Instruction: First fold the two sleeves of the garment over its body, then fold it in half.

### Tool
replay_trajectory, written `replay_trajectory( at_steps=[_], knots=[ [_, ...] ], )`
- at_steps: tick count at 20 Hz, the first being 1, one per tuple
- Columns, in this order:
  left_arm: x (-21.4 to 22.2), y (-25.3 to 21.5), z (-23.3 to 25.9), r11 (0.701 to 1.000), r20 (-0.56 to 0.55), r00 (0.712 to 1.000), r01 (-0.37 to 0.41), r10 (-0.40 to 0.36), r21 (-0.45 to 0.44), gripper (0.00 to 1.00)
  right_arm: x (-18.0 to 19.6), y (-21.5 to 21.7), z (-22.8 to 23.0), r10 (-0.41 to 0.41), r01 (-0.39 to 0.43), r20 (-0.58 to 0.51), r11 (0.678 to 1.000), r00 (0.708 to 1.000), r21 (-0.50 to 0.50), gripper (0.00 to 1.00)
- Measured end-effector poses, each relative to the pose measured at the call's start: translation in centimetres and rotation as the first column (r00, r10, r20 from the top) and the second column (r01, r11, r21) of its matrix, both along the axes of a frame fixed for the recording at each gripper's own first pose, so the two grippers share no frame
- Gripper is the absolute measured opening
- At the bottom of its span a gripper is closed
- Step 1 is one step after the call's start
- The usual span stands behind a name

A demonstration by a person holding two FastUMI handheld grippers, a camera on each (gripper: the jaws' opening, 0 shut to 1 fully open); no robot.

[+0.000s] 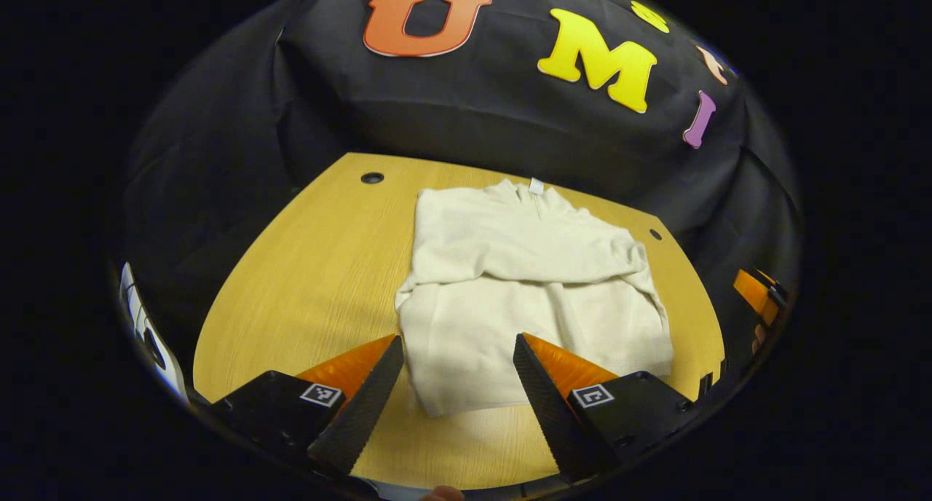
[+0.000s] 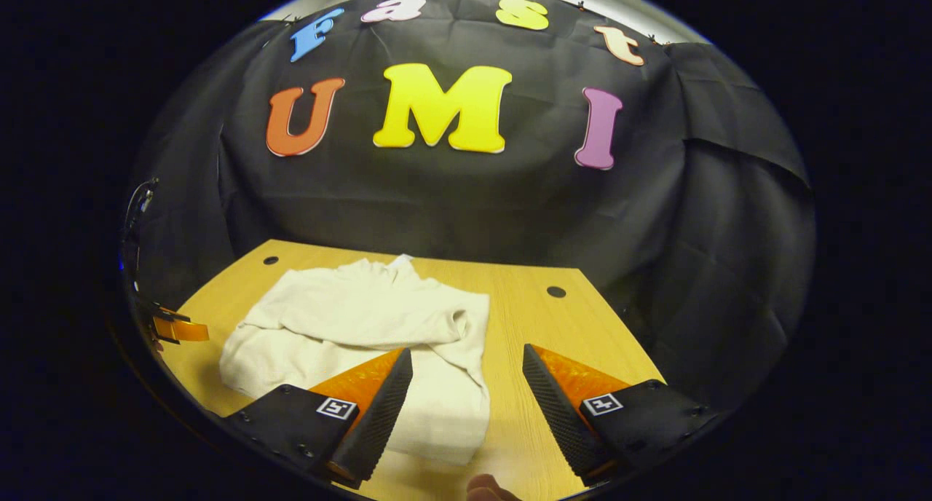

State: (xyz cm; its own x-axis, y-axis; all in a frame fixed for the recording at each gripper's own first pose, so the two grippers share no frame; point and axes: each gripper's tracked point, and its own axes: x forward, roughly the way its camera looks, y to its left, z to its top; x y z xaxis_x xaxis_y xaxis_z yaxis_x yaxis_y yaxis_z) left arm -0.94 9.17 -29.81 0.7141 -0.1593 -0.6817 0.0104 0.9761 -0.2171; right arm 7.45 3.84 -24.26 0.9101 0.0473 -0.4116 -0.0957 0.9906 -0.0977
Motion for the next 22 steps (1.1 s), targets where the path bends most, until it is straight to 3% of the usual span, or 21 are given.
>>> replay_trajectory(
  at_steps=[2,3,7,9,10,11,12,16,19,20,22],
  knots=[
    [-0.7,0.5,-2.1,0.999,-0.078,0.997,0.006,-0.009,-0.042,0.99,0.0,-0.5,-2.8,0.009,-0.009,-0.081,1.000,0.997,-0.001,0.93],
    [-0.8,0.8,-3.1,0.998,-0.114,0.993,0.007,-0.014,-0.061,0.99,-0.1,-0.5,-4.3,0.019,-0.016,-0.141,1.000,0.990,0.023,0.96],
    [-1.2,1.1,-5.4,0.991,-0.231,0.971,0.035,-0.065,-0.131,0.99,-1.1,-1.8,-9.8,0.028,0.012,-0.363,0.994,0.931,0.108,0.96],
    [-1.7,0.7,-6.4,0.983,-0.289,0.952,0.056,-0.106,-0.177,0.99,-1.6,-3.1,-12.4,0.040,0.009,-0.450,0.994,0.892,0.105,0.93],
    [-2.2,0.5,-6.8,0.977,-0.322,0.938,0.064,-0.130,-0.206,0.98,-2.0,-3.7,-13.1,0.050,0.005,-0.489,0.994,0.871,0.112,0.96],
    [-2.4,0.7,-6.9,0.971,-0.345,0.926,0.074,-0.150,-0.225,0.99,-2.3,-3.5,-13.8,0.076,0.001,-0.529,0.989,0.845,0.145,0.93],
    [-2.6,1.0,-7.4,0.970,-0.366,0.917,0.078,-0.161,-0.231,0.99,-2.7,-3.5,-14.2,0.098,0.007,-0.569,0.984,0.816,0.180,0.96],
    [-2.1,0.8,-7.6,0.954,-0.401,0.893,0.090,-0.205,-0.287,0.98,-3.8,-3.3,-16.2,0.163,0.076,-0.692,0.950,0.703,0.301,0.93],
    [-2.1,0.4,-8.0,0.945,-0.435,0.864,0.126,-0.255,-0.303,0.96,-5.0,-2.0,-16.2,0.246,0.130,-0.741,0.903,0.625,0.409,0.93],
    [-2.0,0.3,-8.0,0.940,-0.444,0.855,0.133,-0.270,-0.314,0.95,-5.0,-2.2,-16.6,0.247,0.152,-0.751,0.896,0.613,0.418,0.88],
    [-2.4,-0.1,-7.9,0.923,-0.475,0.828,0.123,-0.298,-0.365,0.92,-4.7,-2.1,-16.9,0.260,0.198,-0.767,0.872,0.587,0.447,0.93]
  ],
)
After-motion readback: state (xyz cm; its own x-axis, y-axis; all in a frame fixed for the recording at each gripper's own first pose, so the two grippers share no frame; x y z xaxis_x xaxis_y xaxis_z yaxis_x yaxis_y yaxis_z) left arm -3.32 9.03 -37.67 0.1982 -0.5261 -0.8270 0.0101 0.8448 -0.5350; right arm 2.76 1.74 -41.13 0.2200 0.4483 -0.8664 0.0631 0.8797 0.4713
